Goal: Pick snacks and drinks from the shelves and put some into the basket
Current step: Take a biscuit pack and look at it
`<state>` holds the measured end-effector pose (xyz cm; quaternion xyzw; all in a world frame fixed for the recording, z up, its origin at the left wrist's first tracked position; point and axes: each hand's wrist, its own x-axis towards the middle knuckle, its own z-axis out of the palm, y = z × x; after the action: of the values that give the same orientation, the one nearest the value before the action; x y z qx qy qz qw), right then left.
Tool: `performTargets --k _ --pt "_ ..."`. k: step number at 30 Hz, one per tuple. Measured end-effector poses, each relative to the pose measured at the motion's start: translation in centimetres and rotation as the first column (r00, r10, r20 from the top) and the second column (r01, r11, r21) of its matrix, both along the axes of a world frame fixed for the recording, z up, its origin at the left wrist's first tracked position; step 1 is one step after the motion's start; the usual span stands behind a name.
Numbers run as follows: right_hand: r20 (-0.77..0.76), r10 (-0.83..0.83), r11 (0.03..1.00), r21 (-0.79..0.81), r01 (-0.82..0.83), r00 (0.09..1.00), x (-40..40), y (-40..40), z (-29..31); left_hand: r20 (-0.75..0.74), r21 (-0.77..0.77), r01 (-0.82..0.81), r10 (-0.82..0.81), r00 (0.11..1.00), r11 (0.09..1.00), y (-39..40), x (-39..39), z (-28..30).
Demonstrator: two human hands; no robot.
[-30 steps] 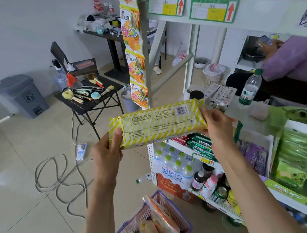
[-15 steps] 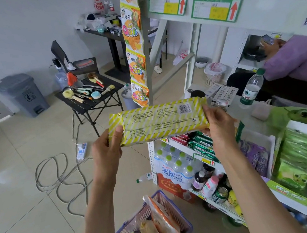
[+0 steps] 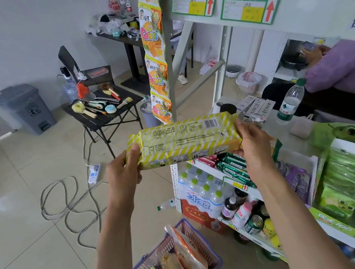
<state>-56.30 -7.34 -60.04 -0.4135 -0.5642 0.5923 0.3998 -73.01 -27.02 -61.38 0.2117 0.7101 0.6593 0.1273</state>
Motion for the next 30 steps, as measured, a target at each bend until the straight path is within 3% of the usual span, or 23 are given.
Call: performTargets --k 8,13,18,22,26,30 --pt "-0.019 -0.013 0.989 -0.150 0.010 1.000 -0.2 0.2 0.7 0.296 -0.057 -0.062 0.077 0.952 0.996 0.9 -0.9 0.5" --pt "-0.024 -0.014 0.982 -0.191 0.009 1.000 -0.3 0.5 0.7 0.346 -0.068 -0.065 0.085 0.934 0.996 1.1 -1.2 0.9" --pt "0.022 0.021 0.989 -0.149 -0.017 1.000 -0.2 0.9 0.4 0.294 -0.106 -0.030 0.060 0.954 0.994 1.0 -1.1 1.0" --pt "0.127 0.015 1.000 0.026 -0.018 0.992 0.1 1.0 -0.3 0.136 -0.136 0.008 0.011 0.991 0.991 0.4 -0.9 0.5" --pt "0.129 0.053 0.995 0.076 -0.063 0.990 0.6 1.1 -1.0 0.013 -0.044 0.051 -0.050 0.999 0.998 -0.3 -0.8 0.0" --pt "0.141 0.043 0.996 0.067 -0.053 0.989 0.5 1.1 -1.3 0.024 0.044 0.022 -0.023 0.999 0.999 -0.1 -0.3 0.0"
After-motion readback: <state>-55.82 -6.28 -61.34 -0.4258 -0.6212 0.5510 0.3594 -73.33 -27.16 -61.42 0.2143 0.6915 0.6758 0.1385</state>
